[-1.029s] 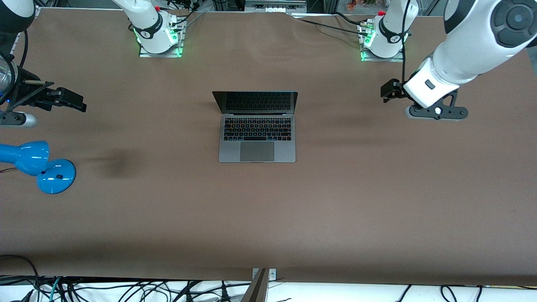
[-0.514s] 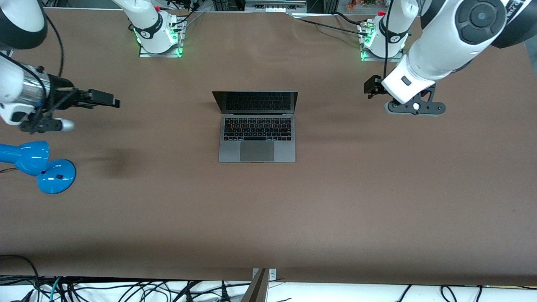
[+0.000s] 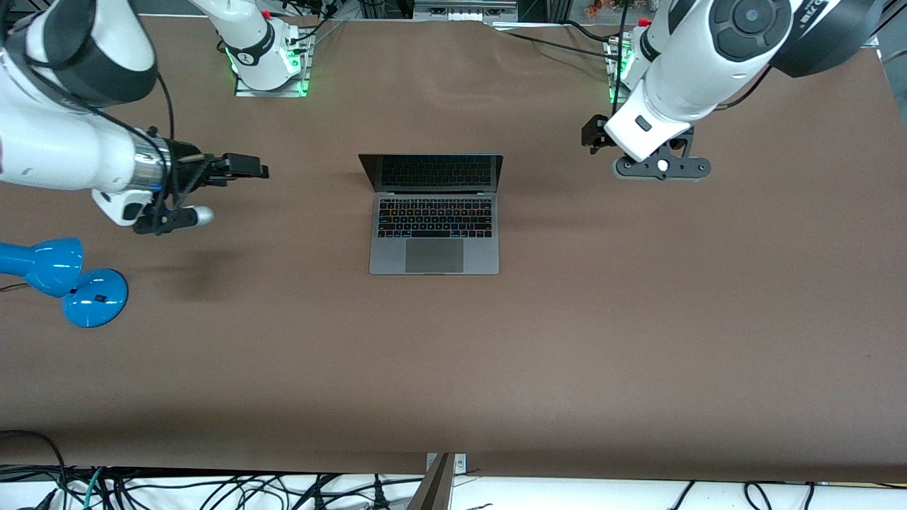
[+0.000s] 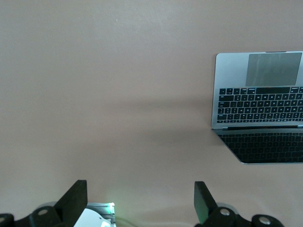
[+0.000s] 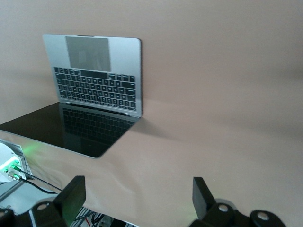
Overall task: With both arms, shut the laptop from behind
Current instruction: 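Move the right gripper and the left gripper toward the laptop screen's back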
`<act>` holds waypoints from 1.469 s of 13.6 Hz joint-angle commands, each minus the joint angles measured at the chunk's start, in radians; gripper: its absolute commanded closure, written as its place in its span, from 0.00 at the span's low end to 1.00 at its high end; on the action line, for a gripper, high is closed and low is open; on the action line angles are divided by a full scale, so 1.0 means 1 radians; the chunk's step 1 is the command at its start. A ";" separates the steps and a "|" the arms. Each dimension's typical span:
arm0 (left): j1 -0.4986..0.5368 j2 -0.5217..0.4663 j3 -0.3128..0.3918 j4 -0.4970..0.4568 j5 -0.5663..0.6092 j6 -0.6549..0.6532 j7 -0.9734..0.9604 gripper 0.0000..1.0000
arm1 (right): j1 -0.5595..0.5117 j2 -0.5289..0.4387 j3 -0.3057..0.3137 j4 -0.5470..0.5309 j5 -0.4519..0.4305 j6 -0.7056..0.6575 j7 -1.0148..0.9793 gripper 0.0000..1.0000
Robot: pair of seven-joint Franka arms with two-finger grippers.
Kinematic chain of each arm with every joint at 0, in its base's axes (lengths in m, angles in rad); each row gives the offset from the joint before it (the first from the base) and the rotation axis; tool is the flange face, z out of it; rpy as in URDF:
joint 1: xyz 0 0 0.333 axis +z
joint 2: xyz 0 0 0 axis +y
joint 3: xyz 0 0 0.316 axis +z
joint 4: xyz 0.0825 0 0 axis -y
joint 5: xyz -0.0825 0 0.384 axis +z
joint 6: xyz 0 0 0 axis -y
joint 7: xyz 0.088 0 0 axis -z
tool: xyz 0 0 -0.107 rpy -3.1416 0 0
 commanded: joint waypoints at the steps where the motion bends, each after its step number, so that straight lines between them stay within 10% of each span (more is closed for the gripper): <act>1: 0.003 -0.005 -0.029 -0.002 -0.014 -0.003 -0.048 0.07 | 0.010 0.003 0.047 -0.008 -0.001 0.037 0.022 0.06; 5: 0.002 0.014 -0.057 -0.004 -0.092 0.007 -0.130 0.29 | 0.125 0.025 0.068 -0.005 -0.102 0.111 0.187 0.13; 10: 0.002 0.064 -0.140 -0.004 -0.112 0.007 -0.254 0.98 | 0.246 0.048 0.080 0.004 -0.184 0.162 0.412 0.15; 20: -0.009 0.068 -0.217 -0.180 -0.257 0.143 -0.295 1.00 | 0.279 0.126 0.208 -0.002 -0.164 0.177 0.634 0.87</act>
